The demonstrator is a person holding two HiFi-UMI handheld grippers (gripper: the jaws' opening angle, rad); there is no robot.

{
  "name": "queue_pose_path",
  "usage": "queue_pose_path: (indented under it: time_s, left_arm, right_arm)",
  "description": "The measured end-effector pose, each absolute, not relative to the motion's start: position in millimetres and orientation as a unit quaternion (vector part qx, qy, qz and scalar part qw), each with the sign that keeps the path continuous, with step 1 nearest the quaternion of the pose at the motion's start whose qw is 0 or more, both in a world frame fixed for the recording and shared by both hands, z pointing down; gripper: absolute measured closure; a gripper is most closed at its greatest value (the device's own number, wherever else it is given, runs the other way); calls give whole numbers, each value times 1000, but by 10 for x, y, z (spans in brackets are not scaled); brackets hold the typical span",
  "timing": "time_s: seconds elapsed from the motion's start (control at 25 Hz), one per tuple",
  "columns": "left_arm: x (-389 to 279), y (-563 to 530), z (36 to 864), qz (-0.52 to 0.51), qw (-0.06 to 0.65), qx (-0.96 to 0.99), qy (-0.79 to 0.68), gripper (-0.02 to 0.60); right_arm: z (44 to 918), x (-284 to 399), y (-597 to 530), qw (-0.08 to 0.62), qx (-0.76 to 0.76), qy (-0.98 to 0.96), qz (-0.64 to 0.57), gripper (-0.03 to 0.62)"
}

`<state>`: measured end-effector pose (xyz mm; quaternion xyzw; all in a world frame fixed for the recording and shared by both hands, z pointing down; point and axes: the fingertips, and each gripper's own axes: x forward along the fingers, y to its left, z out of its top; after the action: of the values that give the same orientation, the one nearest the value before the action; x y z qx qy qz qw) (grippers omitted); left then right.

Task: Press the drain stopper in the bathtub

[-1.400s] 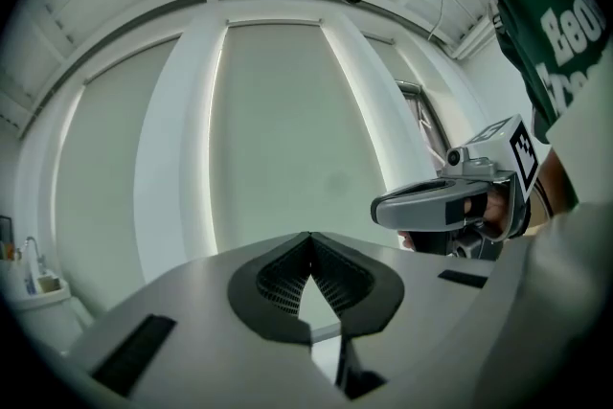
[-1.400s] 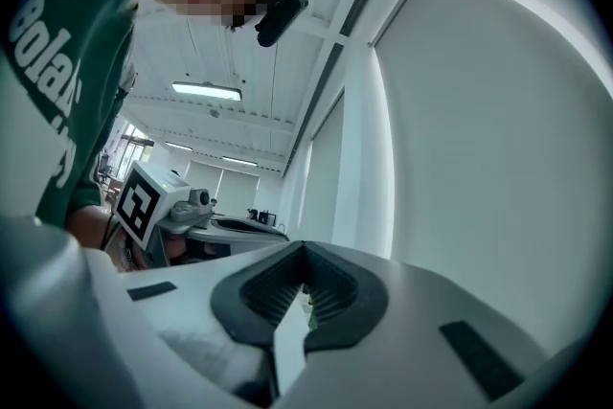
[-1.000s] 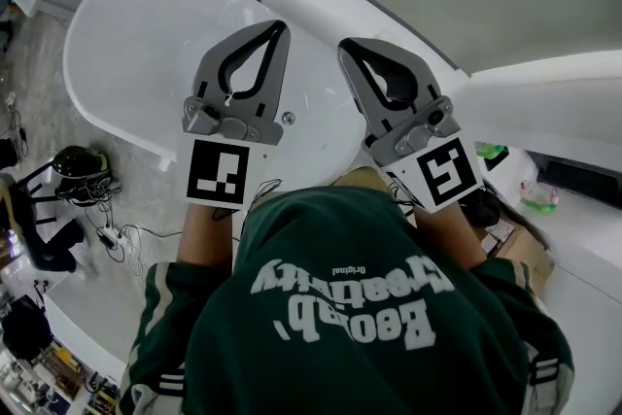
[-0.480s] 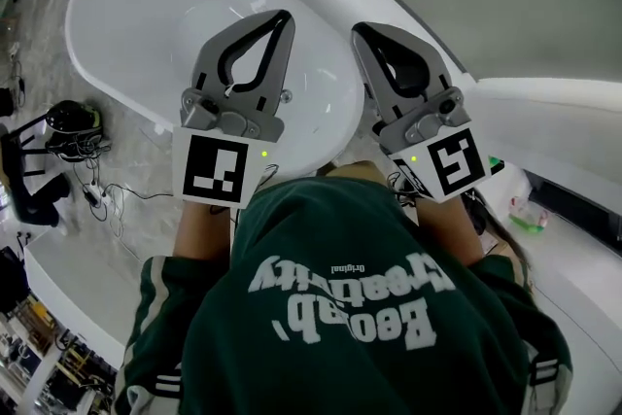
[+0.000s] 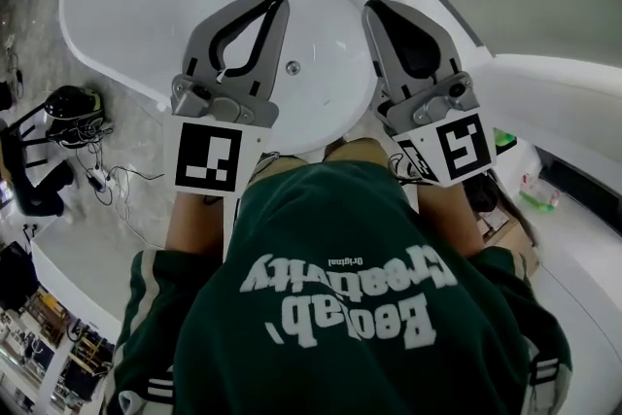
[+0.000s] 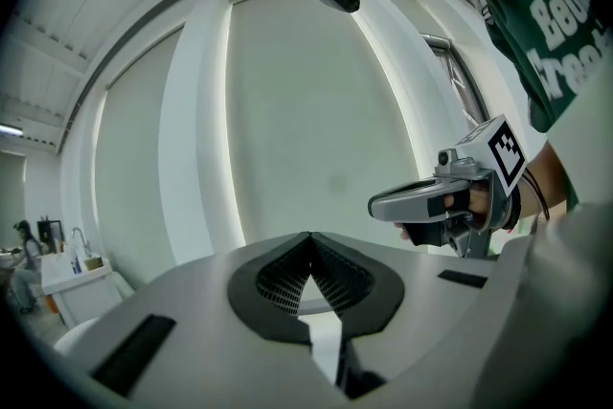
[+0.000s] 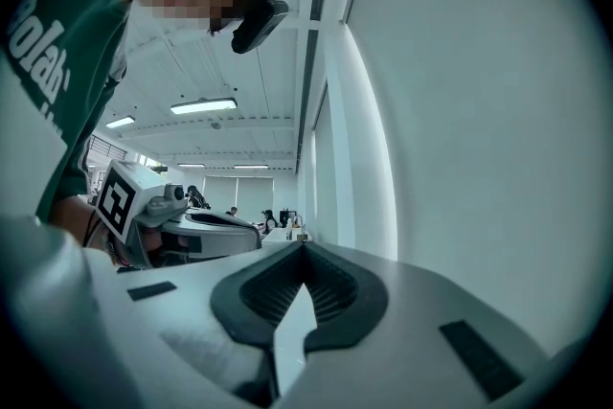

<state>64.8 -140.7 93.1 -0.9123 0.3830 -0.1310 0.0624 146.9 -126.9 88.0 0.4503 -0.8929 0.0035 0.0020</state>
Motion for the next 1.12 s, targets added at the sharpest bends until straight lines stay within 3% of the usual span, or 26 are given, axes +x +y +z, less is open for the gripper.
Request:
queue_pose_path:
  time_s: [0.4, 0.56, 1.12]
  left_arm:
    - [204, -1447, 1754, -153, 2, -905, 396, 575]
    - [-38, -1474, 2311, -155, -41, -898, 409, 575]
    - [-283, -1226, 4714, -258, -68, -877, 399, 575]
  right_arm:
    - [1703, 1184, -1414, 39, 458, -886, 57, 580]
    - [2264, 922, -1445, 55, 447, -889, 84, 580]
    - [4496, 848, -1360, 76, 433, -889, 128, 580]
